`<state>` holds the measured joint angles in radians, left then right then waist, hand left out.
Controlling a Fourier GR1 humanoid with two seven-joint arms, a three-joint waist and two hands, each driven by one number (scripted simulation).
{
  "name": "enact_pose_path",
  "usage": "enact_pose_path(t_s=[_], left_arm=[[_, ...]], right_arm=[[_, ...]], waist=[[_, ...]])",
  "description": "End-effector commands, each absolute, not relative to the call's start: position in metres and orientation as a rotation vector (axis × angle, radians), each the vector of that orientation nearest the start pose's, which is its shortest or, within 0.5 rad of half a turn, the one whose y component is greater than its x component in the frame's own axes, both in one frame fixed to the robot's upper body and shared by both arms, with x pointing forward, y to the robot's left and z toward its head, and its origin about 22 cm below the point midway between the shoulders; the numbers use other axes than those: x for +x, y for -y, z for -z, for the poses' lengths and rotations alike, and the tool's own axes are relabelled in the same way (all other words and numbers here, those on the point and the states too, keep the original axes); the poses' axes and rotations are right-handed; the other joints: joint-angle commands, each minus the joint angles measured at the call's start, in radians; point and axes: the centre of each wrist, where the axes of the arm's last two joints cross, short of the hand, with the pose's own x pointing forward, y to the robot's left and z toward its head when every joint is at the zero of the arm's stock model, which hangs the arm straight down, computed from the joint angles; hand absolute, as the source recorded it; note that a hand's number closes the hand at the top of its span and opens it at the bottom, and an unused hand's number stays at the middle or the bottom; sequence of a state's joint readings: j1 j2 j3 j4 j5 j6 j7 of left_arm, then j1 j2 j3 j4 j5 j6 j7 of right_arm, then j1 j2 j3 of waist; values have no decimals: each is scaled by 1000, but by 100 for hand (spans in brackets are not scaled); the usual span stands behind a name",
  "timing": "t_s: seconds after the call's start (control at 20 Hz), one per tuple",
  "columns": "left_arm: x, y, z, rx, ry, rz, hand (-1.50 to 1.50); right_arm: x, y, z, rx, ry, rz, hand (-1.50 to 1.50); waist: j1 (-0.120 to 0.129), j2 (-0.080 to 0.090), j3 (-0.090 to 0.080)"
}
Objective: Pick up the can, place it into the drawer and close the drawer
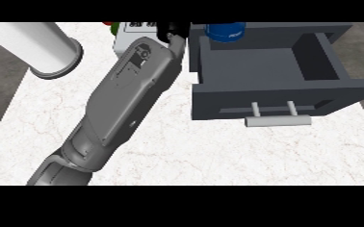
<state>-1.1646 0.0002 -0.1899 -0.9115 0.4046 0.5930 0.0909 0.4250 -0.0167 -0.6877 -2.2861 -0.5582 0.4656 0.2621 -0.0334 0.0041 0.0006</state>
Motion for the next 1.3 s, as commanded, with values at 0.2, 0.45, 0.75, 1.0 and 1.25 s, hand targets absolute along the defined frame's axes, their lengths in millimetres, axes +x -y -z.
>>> enact_pose_path(t_s=[0.2,0.45,0.75,1.0,1.25], left_arm=[[407,6,-225,-167,1705,-62,150],[415,12,-221,-151,1713,-41,150],[417,13,-204,-114,1681,-49,150],[420,11,-188,-64,1634,-61,150],[417,16,-179,2,1673,-15,150]], right_arm=[[79,355,-122,-138,1795,131,-150],[82,363,-131,-128,1795,111,-150],[76,354,-121,-105,1808,114,-150],[77,354,-122,-92,1815,107,-150],[82,351,-125,-87,1815,80,-150]], waist=[[-9,1,0],[-26,5,1],[-41,7,1],[-57,11,2],[-71,13,2]])
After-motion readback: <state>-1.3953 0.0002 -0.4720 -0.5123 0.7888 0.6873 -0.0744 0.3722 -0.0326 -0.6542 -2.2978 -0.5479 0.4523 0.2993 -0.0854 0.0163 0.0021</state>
